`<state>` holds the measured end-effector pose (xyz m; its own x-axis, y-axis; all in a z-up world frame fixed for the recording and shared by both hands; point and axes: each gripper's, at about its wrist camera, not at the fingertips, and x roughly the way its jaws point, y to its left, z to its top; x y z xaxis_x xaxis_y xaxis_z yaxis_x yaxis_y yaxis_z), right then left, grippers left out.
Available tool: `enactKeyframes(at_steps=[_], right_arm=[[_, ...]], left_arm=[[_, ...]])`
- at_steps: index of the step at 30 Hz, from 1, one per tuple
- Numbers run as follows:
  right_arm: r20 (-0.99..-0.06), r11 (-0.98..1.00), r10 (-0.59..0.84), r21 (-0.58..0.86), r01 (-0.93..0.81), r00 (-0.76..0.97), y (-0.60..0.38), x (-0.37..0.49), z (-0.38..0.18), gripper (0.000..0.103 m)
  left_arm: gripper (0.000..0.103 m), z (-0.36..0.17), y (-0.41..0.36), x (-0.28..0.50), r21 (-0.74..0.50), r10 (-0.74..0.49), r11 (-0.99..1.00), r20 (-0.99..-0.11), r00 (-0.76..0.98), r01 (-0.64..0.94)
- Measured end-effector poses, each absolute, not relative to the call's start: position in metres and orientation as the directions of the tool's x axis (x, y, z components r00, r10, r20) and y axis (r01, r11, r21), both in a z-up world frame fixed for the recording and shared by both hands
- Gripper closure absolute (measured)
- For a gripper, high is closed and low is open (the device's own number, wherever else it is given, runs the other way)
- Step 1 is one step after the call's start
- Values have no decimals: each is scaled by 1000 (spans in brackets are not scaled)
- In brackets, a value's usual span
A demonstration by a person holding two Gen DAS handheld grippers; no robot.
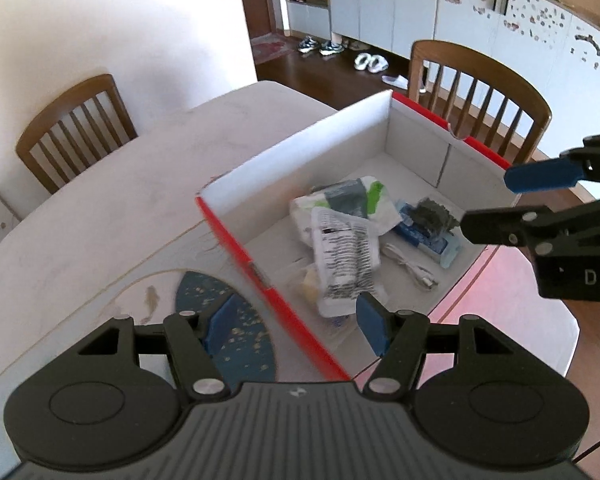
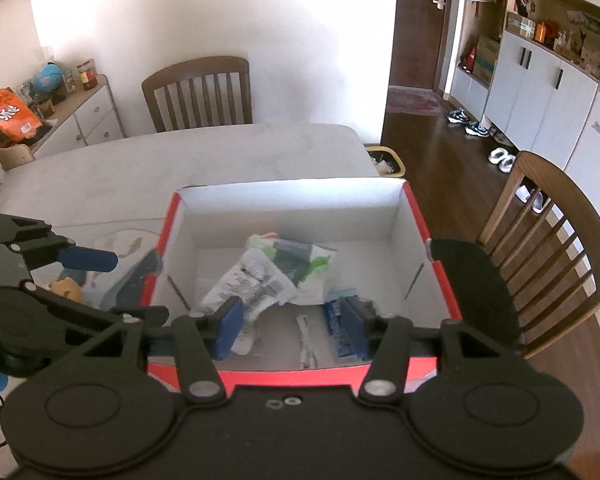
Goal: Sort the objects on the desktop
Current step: 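Move left tool to the silver foil wrapper while right tool reaches the yellow pig toy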
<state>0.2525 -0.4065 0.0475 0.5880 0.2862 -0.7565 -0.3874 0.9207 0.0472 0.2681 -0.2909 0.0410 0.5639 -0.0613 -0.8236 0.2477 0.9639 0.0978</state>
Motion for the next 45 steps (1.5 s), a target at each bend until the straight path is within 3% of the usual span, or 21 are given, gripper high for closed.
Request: enactKeyframes(at_steps=[13,22,25,33,45], right_arm=[[-734,897,345,76,-434,585,-350,217,59,36],[-724,890,373,103,-444,580,-312,193,58,24],[-718,890,377,106,-443,586,-301,186,55,21],[-691,885,407,138,-444,597,-275,167,45,14],[-687,881,406,119,-458,603,-224,156,24,14]], left_arm=[[32,53,-207,220,48,-68,984,-793,606,173],[15,57,-144,185,30,-52,993,-765,642,116],[0,58,-123,175,7,-57,995,-761,646,96],[0,44,-75,151,-3,-35,999,-768,639,51],[0,9,-38,136,-31,-48,999,-790,612,38]])
